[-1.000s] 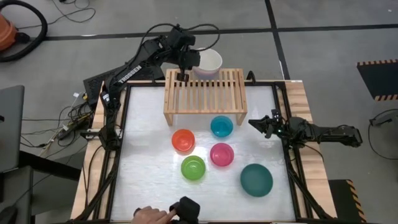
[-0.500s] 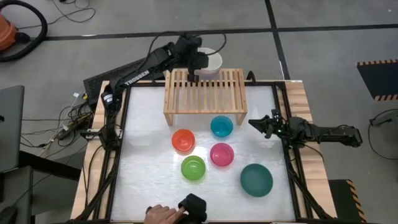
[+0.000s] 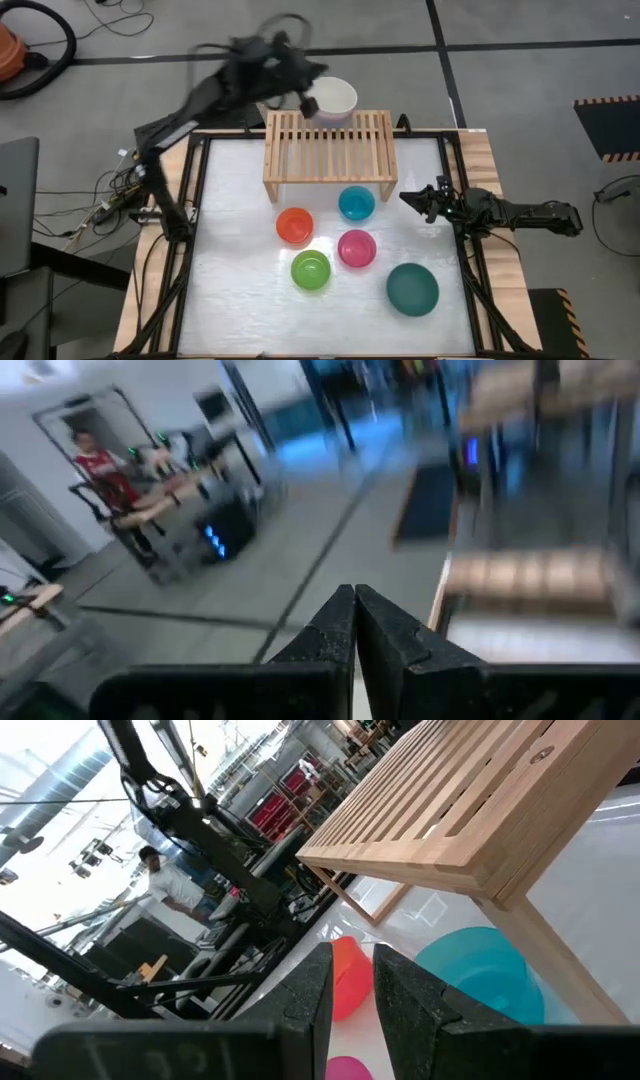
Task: Place and stack bowls onto a shelf
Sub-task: Stack the white bowl on top of the pink bowl on the shelf
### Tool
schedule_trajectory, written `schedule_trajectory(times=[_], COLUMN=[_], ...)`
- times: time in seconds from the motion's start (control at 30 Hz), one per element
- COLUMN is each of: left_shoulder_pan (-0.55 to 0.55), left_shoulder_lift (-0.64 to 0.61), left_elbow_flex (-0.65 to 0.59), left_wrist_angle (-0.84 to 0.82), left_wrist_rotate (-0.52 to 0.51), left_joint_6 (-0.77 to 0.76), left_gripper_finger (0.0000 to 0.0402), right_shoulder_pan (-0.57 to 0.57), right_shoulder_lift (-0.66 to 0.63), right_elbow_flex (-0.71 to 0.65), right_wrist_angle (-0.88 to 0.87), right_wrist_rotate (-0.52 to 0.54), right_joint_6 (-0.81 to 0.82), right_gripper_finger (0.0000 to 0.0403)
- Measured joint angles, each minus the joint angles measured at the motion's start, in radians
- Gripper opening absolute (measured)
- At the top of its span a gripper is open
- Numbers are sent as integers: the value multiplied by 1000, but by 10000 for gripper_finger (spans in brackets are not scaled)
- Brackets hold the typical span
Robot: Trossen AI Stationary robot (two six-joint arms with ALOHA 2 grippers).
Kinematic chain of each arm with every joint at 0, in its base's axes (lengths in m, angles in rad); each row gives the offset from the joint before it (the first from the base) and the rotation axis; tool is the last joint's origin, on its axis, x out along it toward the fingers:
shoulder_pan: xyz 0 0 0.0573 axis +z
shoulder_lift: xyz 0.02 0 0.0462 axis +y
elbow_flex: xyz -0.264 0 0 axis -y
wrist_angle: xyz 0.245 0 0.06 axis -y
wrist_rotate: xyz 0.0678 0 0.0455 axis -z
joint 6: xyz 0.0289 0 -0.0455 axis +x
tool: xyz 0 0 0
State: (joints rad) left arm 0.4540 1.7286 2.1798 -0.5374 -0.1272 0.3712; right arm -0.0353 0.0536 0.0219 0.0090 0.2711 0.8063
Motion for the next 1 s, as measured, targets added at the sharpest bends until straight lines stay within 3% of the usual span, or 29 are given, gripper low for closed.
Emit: schedule_trajectory(times=[0.2, 0.3, 0.4, 0.53, 0.63, 0.73, 0.87, 1.0], left_shoulder_pan=[-82, -128, -175, -213, -190, -131, -55, 4], left_shoulder_lift=[-196, -308, -434, -580, -604, -577, -469, -348], left_elbow_flex=[1, -42, -233, -658, -936, -1059, -1045, -948], left_wrist_angle=[-48, -138, -88, 323, 714, 920, 906, 845], left_wrist_rotate=[-95, -219, -343, -437, -435, -359, -265, -160], left_joint_6=[-111, -138, -175, -111, -65, -110, -198, -209], left_gripper_finger=[0, 0, 0, 0, 0, 0, 0, 0], right_shoulder_pan=[0, 0, 0, 0, 0, 0, 0, 0], right_shoulder_lift=[0, 0, 0, 0, 0, 0, 0, 0], right_elbow_flex=[0, 0, 0, 1, 1, 1, 1, 1], right_wrist_angle=[0, 0, 2, 5, 6, 6, 6, 6], right_wrist_rotate=[0, 1, 17, 39, 49, 50, 50, 50], right_joint_6=[-3, -13, -22, -30, -30, -29, -24, -22], right_gripper_finger=[103, 103, 103, 103, 103, 103, 103, 103])
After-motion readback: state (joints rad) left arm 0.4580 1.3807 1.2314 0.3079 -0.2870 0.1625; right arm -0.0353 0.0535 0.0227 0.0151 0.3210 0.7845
